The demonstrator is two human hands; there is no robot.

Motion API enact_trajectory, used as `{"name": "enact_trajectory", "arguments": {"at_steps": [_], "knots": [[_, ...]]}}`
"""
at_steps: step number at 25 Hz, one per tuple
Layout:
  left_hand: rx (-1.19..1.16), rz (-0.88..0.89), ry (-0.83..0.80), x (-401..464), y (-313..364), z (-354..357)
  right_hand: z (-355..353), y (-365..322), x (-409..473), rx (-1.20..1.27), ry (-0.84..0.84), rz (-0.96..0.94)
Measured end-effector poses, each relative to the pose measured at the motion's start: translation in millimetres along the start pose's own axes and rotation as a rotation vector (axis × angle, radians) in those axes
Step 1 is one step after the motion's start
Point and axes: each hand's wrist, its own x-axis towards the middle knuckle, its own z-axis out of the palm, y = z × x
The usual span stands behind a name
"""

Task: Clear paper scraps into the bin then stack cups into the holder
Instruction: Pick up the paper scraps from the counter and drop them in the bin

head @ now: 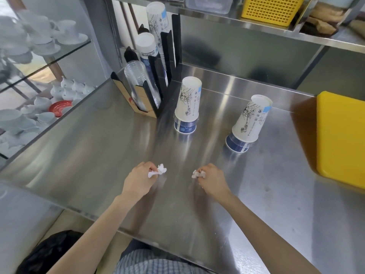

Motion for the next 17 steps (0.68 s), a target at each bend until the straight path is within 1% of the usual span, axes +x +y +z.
{"name": "enact_trajectory", "arguments": {"at_steps": [5,8,12,14,17], "knots": [[-0.068,-0.087,0.087,-24,-12,-18,4,-33,-9,0.093,-0.030,-0.072],[-0.070,-0.150,0.120,-39,-27,-29,18,-56,-15,0.071,-0.051,-0.146],[-0.074,-0.243,0.179,-70,-60,-53,52,-95,-25,0.046,-0.143,-0.270],[-0.094,-0.324,0.211,-91,-84,-69,74,-120,-34,0.028,-0.208,-0.333],[-0.103,-0.389,0.245,-124,-122,-92,109,-157,-53,0.005,-0.283,-0.439]]}}
